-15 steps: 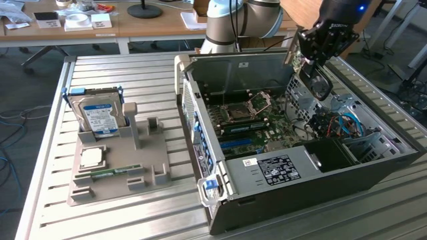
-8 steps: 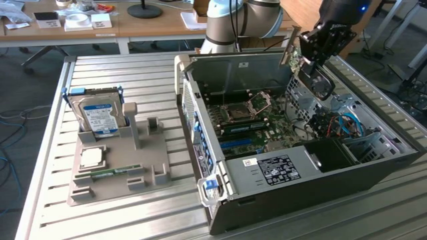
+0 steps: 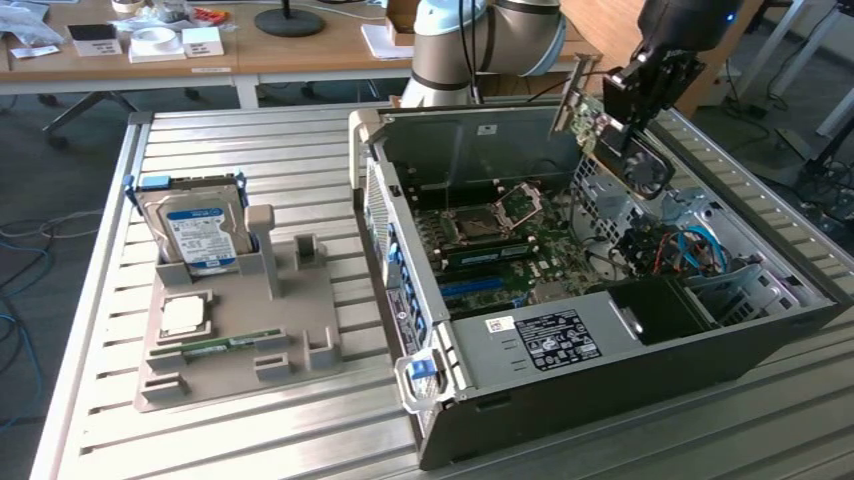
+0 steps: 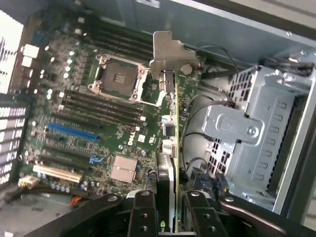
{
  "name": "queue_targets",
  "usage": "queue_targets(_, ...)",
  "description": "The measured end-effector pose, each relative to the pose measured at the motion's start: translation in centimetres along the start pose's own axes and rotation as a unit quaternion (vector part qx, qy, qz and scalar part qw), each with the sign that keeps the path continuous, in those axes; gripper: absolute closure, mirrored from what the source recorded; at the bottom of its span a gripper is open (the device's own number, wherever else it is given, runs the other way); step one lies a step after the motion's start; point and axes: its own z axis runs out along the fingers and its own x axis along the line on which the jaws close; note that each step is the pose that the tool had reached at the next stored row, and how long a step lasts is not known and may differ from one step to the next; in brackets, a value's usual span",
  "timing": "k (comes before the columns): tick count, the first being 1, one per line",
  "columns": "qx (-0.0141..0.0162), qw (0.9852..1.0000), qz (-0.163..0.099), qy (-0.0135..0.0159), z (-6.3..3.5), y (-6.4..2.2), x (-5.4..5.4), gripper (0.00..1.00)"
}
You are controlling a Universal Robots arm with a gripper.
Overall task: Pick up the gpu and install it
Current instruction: 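Insert the gpu into the slot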
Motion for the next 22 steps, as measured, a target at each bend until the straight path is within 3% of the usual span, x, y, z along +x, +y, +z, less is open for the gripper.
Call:
queue_targets(6,-0.0016,0.9985,-0.055,0.0011,0.04,0.00,0.00,0.73)
queue_targets(11,-0.0028,0.9950,-0.099,0.0022,0.07,0.00,0.00,0.73)
queue_targets(17,-0.0045,0.9881,-0.154,0.0033,0.12,0.00,0.00,0.73)
queue_targets(22,-0.0058,0.9801,-0.199,0.0042,0.16,0.00,0.00,0.73)
